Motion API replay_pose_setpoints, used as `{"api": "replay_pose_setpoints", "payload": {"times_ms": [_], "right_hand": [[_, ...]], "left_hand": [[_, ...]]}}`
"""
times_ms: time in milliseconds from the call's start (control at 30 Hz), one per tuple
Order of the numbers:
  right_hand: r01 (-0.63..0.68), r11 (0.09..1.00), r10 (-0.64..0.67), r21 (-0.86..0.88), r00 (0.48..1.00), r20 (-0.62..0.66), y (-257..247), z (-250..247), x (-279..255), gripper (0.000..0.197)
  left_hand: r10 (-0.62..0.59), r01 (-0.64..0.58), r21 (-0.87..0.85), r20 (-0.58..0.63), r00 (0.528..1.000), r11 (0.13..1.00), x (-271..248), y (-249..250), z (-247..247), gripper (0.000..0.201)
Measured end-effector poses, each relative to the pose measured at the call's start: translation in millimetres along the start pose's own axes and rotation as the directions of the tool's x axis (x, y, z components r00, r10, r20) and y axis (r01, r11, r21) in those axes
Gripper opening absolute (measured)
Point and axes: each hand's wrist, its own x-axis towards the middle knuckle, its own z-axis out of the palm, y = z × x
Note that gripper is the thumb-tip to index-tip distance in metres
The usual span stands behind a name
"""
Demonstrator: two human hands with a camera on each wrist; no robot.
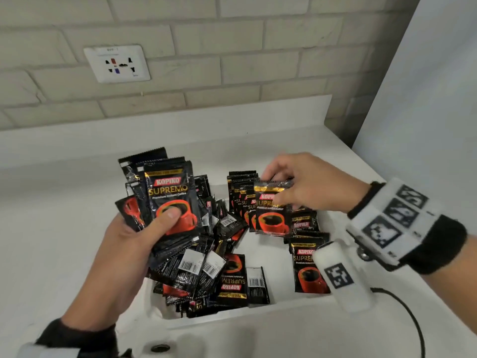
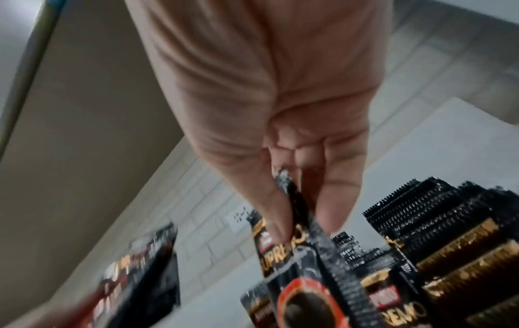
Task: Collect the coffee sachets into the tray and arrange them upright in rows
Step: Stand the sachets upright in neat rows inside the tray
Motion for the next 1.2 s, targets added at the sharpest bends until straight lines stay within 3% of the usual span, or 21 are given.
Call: {"api": "replay_pose_setpoints", "payload": {"times_ms": [100,200,467,667,867,1100,1200], "right_hand": [[0.053,0.928,-0.020,-0.370,0.995,0.093,-2,14,13,0.024],[0.075,0.874,0.002,-0.480,0.987,0.159,1,27,27,0.021],[0.032,0.835,0.061,-0.550,0.987,0.151,11,39,51,0.020],[0.091,0.743,-0.004,-0.663,0.991,0.132,11,39,53,0.017],[0.129,0.692,-0.058,-0.710,0.991,0.123,15,38,58,0.019],[0.161,0.708,-0.124,-0.687,0.987,0.104,19,38,61,0.018],[0.178,0.802,-0.185,-0.570,0.982,0.046,10,31,55,0.011]], "left_hand": [[-0.002,0.001,0.027,0.013,1.000,1.000,-1,2,0,0.088],[-0.005,0.004,0.044,0.037,0.999,0.999,-2,3,-1,0.083],[-0.062,0.059,0.035,0.075,0.995,0.998,1,-1,-1,0.083],[-0.109,0.111,-0.017,0.106,0.988,0.994,3,-6,5,0.078],[-0.127,0.127,0.001,0.097,0.987,0.992,6,-13,9,0.029],[-0.139,0.137,0.027,0.109,0.984,0.990,7,-17,15,0.037],[-0.132,0.128,0.038,0.130,0.983,0.991,6,-20,16,0.057]]}}
